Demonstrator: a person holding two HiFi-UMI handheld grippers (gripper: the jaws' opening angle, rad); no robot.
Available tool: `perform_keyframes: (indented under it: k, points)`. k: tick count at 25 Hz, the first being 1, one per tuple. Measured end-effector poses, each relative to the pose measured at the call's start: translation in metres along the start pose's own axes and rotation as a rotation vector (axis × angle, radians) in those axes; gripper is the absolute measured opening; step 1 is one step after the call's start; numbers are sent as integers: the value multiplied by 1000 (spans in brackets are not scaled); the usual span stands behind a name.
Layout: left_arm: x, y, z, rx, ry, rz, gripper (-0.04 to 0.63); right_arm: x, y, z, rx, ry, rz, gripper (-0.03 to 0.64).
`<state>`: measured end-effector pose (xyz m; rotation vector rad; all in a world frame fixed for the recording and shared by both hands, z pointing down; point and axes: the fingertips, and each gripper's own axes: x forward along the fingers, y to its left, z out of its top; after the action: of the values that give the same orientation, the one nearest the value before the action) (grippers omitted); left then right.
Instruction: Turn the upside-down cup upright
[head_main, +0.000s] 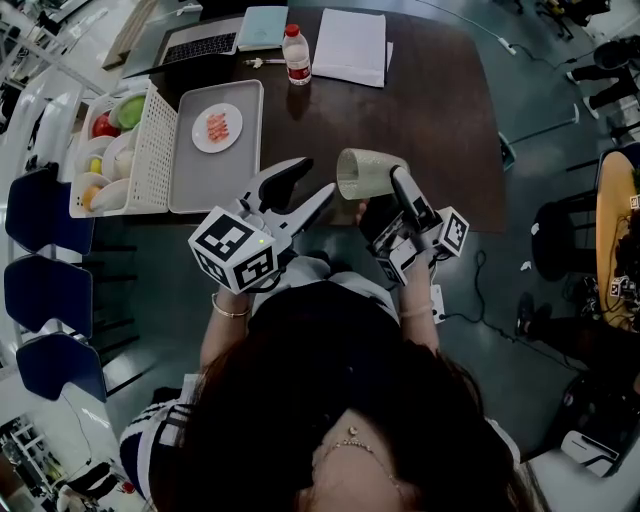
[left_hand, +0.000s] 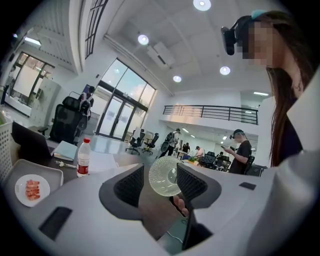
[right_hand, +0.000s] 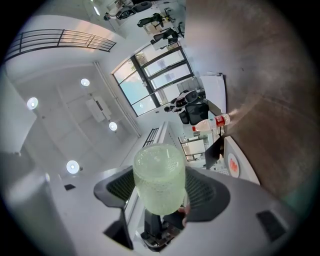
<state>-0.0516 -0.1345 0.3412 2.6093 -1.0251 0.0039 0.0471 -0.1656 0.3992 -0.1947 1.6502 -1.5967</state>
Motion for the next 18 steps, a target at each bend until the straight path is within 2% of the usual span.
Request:
perform_keyframes:
  k: [6, 12, 18]
  points:
    - [7, -8, -4, -25, 27, -61, 303, 2, 1, -3, 14, 24, 15, 322]
    - [18, -24, -13, -2, 88, -132, 361, 4, 8, -8, 27, 53, 39, 322]
    - [24, -22, -16, 2, 107, -155, 386, 11, 8, -18, 33, 91, 62, 322]
